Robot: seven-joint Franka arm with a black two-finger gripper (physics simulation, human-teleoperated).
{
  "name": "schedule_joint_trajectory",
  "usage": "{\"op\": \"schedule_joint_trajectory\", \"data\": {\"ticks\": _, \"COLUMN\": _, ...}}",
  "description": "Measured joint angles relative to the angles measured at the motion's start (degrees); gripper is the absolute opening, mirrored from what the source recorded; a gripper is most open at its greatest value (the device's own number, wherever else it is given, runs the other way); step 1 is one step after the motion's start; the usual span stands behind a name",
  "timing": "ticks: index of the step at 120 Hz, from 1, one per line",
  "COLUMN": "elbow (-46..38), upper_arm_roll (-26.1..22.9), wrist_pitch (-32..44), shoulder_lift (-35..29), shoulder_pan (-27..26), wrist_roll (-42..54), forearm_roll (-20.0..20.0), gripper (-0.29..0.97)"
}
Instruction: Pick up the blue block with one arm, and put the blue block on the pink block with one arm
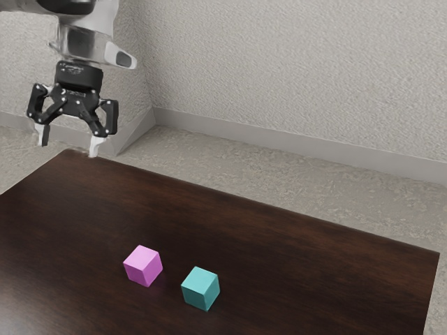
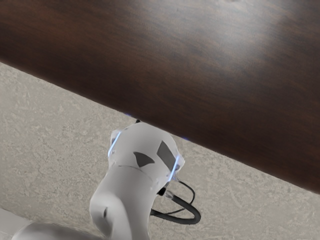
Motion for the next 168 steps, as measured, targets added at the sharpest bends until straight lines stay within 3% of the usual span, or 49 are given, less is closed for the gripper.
{"op": "schedule_joint_trajectory", "data": {"ticks": 19, "elbow": -1.6, "upper_arm_roll": -0.8, "wrist_pitch": 17.2, "shoulder_lift": 0.0, "shoulder_pan": 3.0, "wrist_roll": -16.2, "forearm_roll": -0.5, "gripper": 0.68}}
{"op": "schedule_joint_trajectory", "data": {"ticks": 37, "elbow": -1.8, "upper_arm_roll": -1.1, "wrist_pitch": 25.4, "shoulder_lift": 3.6, "shoulder_pan": -2.6, "wrist_roll": -25.7, "forearm_roll": -0.8, "gripper": 0.68}}
{"op": "schedule_joint_trajectory", "data": {"ticks": 51, "elbow": -3.0, "upper_arm_roll": -0.2, "wrist_pitch": 30.0, "shoulder_lift": 5.3, "shoulder_pan": -6.8, "wrist_roll": -21.6, "forearm_roll": 0.6, "gripper": 0.68}}
{"op": "schedule_joint_trajectory", "data": {"ticks": 66, "elbow": -12.6, "upper_arm_roll": -0.2, "wrist_pitch": 42.5, "shoulder_lift": 6.7, "shoulder_pan": -8.9, "wrist_roll": -12.3, "forearm_roll": 2.1, "gripper": 0.68}}
{"op": "schedule_joint_trajectory", "data": {"ticks": 87, "elbow": -24.7, "upper_arm_roll": -0.3, "wrist_pitch": 58.2, "shoulder_lift": 9.4, "shoulder_pan": -4.6, "wrist_roll": -1.2, "forearm_roll": 1.7, "gripper": 0.67}}
{"op": "schedule_joint_trajectory", "data": {"ticks": 104, "elbow": -27.0, "upper_arm_roll": -1.5, "wrist_pitch": 68.6, "shoulder_lift": 14.3, "shoulder_pan": -5.3, "wrist_roll": 5.8, "forearm_roll": 0.6, "gripper": 0.67}}
{"op": "schedule_joint_trajectory", "data": {"ticks": 135, "elbow": -29.6, "upper_arm_roll": -1.8, "wrist_pitch": 79.5, "shoulder_lift": 18.0, "shoulder_pan": -6.2, "wrist_roll": 14.9, "forearm_roll": -1.1, "gripper": 0.68}}
{"op": "schedule_joint_trajectory", "data": {"ticks": 168, "elbow": -42.5, "upper_arm_roll": -1.9, "wrist_pitch": 85.5, "shoulder_lift": 9.6, "shoulder_pan": -9.5, "wrist_roll": 19.5, "forearm_roll": -7.6, "gripper": 0.67}}
